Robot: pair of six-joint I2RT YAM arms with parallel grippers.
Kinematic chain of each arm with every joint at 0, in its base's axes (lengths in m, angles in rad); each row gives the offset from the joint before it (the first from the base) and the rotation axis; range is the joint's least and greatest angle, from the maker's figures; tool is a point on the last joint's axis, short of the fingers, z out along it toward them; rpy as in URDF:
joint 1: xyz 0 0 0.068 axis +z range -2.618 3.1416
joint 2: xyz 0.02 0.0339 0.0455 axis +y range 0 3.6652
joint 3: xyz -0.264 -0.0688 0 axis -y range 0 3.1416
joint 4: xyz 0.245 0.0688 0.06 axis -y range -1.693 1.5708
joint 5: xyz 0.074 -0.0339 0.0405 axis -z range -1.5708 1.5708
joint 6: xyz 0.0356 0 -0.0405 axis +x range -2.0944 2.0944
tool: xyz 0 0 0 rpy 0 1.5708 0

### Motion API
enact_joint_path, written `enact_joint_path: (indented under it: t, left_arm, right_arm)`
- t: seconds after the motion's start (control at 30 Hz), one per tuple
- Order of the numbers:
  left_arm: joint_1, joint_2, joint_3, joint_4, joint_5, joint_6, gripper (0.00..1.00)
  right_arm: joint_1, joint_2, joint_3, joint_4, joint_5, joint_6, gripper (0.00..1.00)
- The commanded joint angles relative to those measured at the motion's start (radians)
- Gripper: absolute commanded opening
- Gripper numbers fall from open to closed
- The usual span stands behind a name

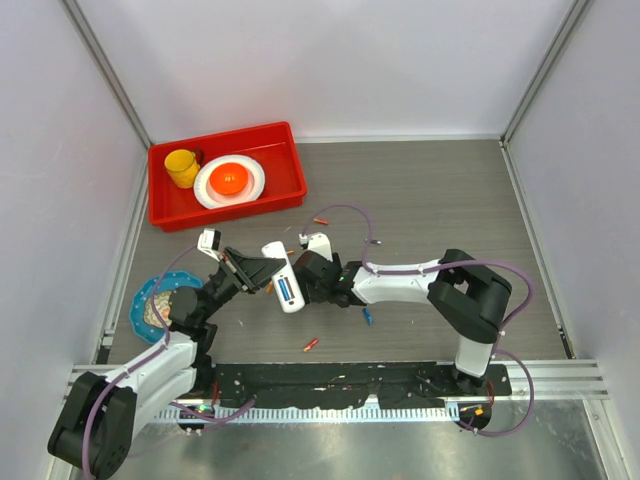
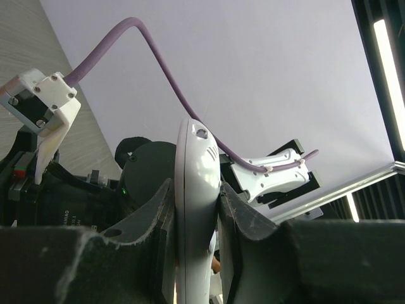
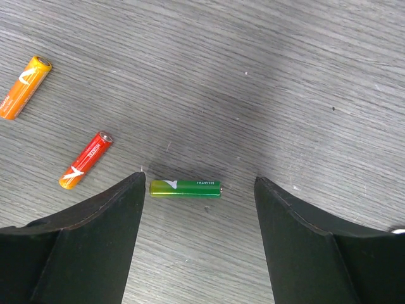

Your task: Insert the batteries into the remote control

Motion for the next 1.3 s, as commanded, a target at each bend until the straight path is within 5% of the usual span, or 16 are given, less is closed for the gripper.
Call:
enact_joint_path:
  t: [0.0,0.4,0.8,1.27]
  left_arm:
    - [0.005,-0.021,-0.001,0.041,0.003,-0.014,0.0]
    - [0.005,-0.021,-0.005,0.033,0.0,-0.011,0.0]
    - [0.005,-0.018,-0.004,0.026,0.003,-0.005,0.0]
    - [0.005,-0.002,-0.025,-0.001,-0.023,0.063,0.0]
  right_arm:
    - [0.013,0.02,0.025,0.007,0.019,0.028,0.74]
    - [0.039,0.022,-0.014,0.001,0.029,0.016,0.64]
    - [0.038,-0.026,-0.066,0.006,0.062,0.048,0.4]
    - [-0.109,-0.307,-0.256,0.085,0.13,0.376,0.26]
